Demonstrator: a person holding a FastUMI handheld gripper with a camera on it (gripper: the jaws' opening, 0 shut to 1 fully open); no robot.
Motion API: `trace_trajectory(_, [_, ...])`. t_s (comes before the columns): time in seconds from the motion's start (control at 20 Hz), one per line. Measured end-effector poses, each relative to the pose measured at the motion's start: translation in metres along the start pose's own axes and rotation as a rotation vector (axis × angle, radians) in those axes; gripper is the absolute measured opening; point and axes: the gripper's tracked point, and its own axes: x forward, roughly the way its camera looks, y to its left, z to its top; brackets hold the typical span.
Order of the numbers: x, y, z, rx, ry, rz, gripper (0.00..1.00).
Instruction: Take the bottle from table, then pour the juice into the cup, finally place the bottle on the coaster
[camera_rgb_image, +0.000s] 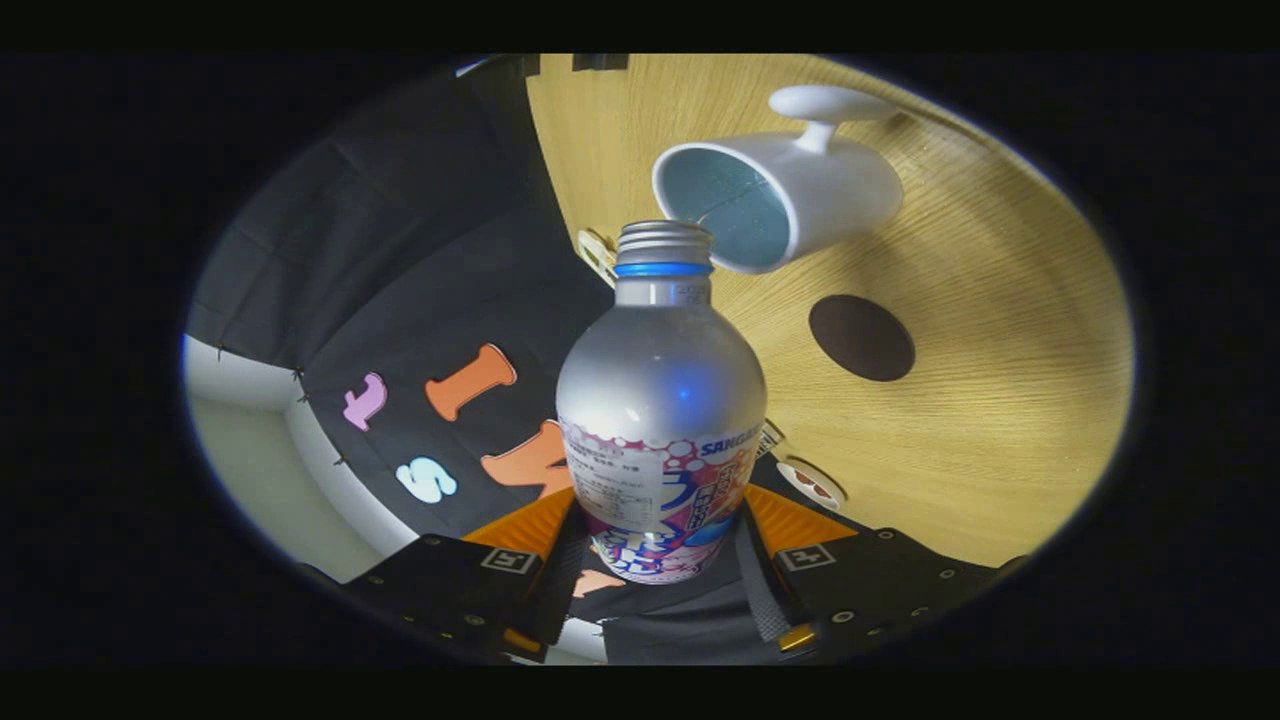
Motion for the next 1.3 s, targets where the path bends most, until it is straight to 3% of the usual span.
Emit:
trace_trajectory(0.6, [-0.005, 0.002, 0.006, 0.095, 0.000, -0.019, 0.72])
trace_trajectory(0.8, [0.004, -0.002, -0.002, 0.073, 0.002, -0.033, 0.72])
trace_trajectory(1.0, [0.009, -0.024, -0.005, -0.071, -0.003, -0.087, 0.72])
trace_trajectory(1.3, [0.021, -0.043, -0.010, -0.537, 0.010, -0.105, 0.72])
